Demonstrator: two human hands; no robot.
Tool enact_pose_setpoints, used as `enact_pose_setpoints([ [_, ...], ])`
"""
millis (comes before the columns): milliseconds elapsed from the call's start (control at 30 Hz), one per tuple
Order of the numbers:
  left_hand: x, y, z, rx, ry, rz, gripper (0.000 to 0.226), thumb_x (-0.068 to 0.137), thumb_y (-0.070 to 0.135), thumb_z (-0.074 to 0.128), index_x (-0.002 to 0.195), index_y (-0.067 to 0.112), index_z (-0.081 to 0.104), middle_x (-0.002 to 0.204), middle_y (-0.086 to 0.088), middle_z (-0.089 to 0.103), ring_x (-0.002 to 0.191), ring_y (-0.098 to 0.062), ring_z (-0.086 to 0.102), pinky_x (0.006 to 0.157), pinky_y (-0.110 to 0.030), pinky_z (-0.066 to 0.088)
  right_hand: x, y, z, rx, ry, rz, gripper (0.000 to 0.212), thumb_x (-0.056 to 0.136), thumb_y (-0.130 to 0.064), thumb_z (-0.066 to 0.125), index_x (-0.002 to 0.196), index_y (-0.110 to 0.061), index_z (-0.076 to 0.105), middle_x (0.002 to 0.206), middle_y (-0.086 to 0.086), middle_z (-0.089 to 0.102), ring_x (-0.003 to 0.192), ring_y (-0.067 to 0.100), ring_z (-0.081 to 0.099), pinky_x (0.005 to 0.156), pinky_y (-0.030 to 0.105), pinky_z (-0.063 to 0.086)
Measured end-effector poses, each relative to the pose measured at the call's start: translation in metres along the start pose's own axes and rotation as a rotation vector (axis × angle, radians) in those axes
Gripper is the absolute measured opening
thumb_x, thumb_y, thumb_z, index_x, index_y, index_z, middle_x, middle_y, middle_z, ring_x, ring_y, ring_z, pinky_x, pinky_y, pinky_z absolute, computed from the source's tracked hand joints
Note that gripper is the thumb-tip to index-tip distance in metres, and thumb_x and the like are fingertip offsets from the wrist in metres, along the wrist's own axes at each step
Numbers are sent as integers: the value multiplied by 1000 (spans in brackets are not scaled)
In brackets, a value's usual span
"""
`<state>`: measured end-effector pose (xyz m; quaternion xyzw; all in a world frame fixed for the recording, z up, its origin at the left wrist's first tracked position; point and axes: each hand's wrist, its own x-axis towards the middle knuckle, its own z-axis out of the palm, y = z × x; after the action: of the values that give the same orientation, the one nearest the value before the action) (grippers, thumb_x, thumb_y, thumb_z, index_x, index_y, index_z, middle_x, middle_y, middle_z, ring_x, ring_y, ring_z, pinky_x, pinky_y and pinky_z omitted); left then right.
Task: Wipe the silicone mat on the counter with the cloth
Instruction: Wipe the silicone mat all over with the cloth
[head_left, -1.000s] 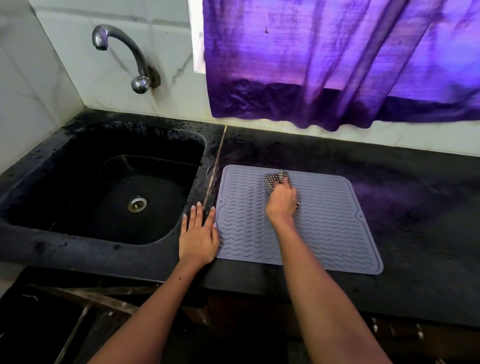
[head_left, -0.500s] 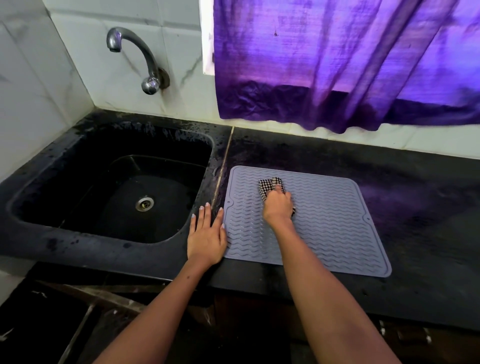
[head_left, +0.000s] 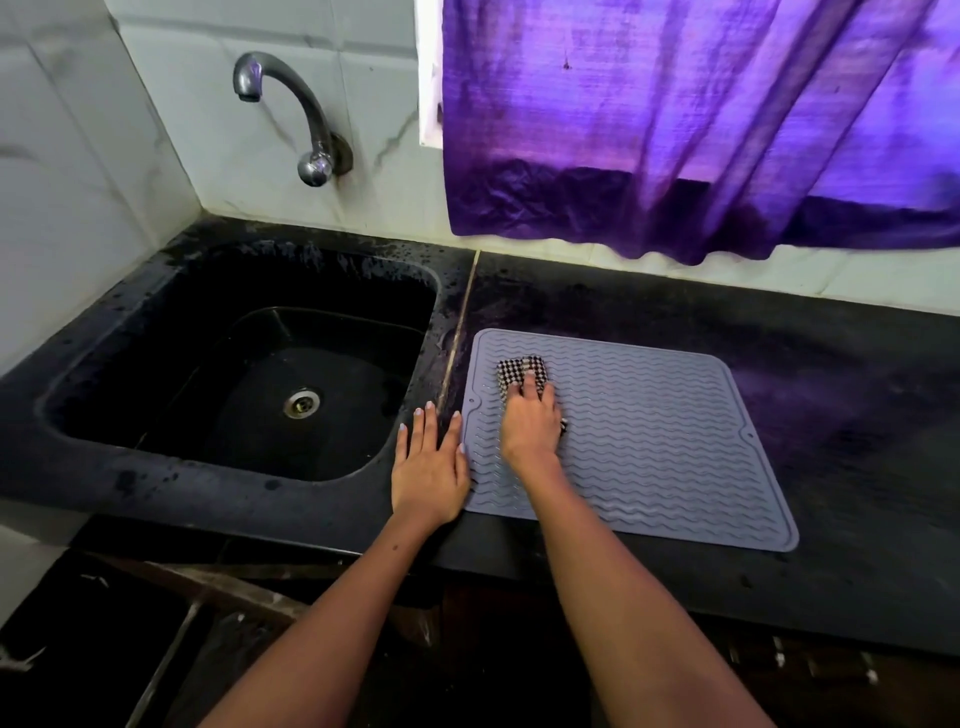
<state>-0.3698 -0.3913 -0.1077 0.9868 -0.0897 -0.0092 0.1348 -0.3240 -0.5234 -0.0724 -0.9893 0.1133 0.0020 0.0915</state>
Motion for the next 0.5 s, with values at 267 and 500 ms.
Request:
enact_pose_setpoints([
  [267,0,1,0,-9,5,1,53,100,35,15,151,24,8,160,-11,-2,148,-23,-7,119,-40,-7,4,-7,-37,92,-94,70,30,87,5,52,115,-2,59,146,12,36,126,37,43,102,45,43],
  [500,0,2,-1,-5,1,-11,52,101,34,17,151,24,8,160,-11,-3,148,-23,-7,120,-40,-7,-26,-32,-19,-8,-79,-95,49,86,-12,63,132,-6,48,155,13,20,141,39,20,113,46,27],
])
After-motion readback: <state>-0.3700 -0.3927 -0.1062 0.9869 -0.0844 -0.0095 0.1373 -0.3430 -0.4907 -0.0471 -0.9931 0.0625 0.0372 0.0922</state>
